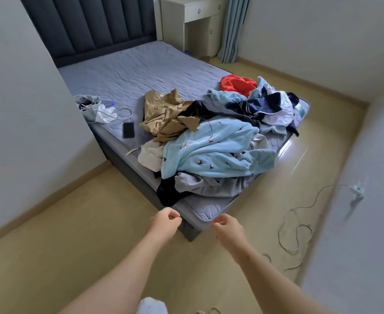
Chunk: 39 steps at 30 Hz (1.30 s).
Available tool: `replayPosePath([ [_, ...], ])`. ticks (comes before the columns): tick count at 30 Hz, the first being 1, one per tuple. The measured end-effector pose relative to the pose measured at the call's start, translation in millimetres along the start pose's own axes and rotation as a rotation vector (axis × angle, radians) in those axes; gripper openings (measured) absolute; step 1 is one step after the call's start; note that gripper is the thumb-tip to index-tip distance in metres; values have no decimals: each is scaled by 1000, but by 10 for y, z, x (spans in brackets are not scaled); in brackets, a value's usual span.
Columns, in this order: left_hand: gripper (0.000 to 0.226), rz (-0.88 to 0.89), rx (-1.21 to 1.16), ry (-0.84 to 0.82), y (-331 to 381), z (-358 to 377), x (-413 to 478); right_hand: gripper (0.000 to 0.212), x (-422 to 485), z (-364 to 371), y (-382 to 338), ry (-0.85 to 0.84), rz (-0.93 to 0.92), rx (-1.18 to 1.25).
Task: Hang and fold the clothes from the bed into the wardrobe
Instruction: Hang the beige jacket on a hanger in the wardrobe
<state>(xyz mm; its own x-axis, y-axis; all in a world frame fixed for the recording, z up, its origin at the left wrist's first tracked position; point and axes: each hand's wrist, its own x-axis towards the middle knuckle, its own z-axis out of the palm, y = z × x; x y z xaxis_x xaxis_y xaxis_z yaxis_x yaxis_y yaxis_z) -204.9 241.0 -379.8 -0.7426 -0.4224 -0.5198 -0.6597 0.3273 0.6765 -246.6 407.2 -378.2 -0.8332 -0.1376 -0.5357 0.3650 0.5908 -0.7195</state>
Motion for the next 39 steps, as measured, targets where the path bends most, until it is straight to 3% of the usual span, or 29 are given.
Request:
replayPosePath([
  [10,13,-30,-77,5,533,159,864,19,954,-298,-313,-61,6,-18],
  [21,15,-42,-22,-7,1270,-347,2366,15,2383,-291,-1334,-68,43,-32],
  [33,13,-142,0,-17,1750,-353,3436,18,3501,-531,-1729,-126,131,-51],
  [39,13,-326,-273,105,2180,-107,3880,29,4238,-902,-1964,-251,64,-160],
])
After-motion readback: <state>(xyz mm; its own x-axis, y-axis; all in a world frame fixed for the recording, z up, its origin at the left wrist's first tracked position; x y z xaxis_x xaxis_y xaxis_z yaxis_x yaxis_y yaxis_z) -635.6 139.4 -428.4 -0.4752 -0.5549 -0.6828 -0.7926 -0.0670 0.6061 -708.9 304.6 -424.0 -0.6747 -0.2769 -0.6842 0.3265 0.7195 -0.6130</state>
